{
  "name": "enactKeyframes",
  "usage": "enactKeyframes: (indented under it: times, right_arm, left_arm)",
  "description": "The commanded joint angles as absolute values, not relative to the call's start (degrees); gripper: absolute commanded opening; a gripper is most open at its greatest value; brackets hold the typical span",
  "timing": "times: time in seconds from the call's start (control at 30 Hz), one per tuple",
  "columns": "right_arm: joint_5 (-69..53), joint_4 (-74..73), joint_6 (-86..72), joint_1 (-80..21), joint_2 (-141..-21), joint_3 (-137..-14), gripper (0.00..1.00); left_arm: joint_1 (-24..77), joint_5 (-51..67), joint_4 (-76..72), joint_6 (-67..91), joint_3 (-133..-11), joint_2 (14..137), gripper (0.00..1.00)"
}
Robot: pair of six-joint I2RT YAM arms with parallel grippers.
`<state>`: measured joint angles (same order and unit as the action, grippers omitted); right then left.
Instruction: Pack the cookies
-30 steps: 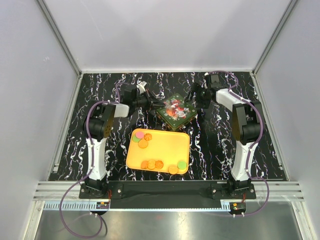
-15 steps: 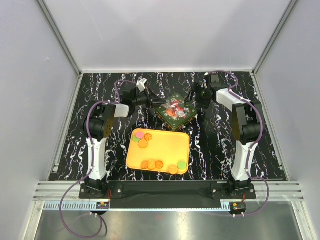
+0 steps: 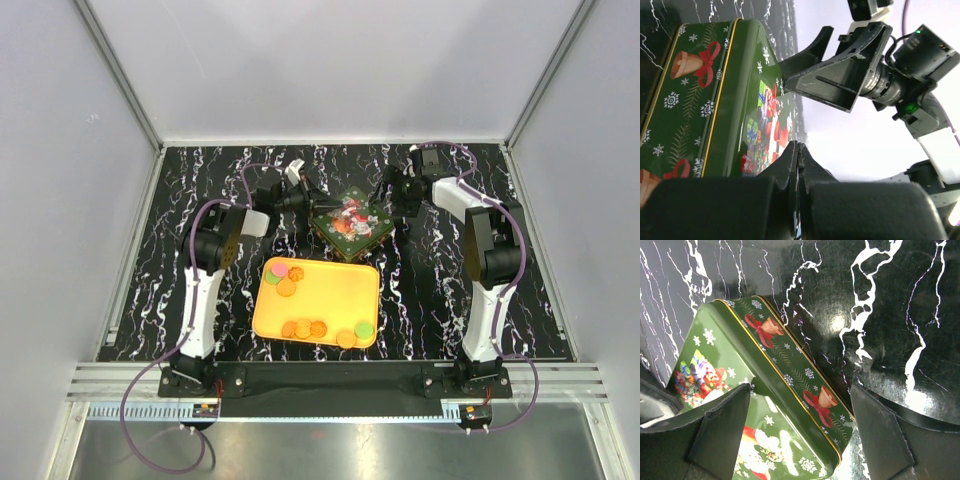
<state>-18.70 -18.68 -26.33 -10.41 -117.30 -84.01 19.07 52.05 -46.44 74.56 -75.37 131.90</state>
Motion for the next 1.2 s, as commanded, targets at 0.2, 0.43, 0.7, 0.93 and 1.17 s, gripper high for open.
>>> enactKeyframes:
  times: [0.2,0.43,0.7,0.93,1.17]
  right_arm:
    - [-18.6,-17.0,-25.4,-9.8,-116.9,-84.6,0.88]
    - [-18.8,-16.6,-25.8,-9.7,-116.5,-84.0,0.88]
    - [-19.0,-15.6,-26.1,-9.8,-116.0,-82.5,0.88]
    - [-18.9,-15.6,-26.3,-9.7,-115.1,-82.5,0.88]
    - [-17.8,-17.7,-25.9,-7.7,-113.3,-85.1,0.89]
  left_arm:
    - [19.1,51.9,-48.6,73.3,-72.2,134.3,0.0]
    - [19.0,50.8,-45.7,70.7,-70.6,133.7,0.0]
    - [19.3,49.0,-51.2,73.6,-65.2,136.3,0.0]
    - [19.2,49.1,-46.3,70.2,-66.8,132.8,0.0]
    - [18.5,50.4,-37.2,63.5,-73.4,125.6,0.04]
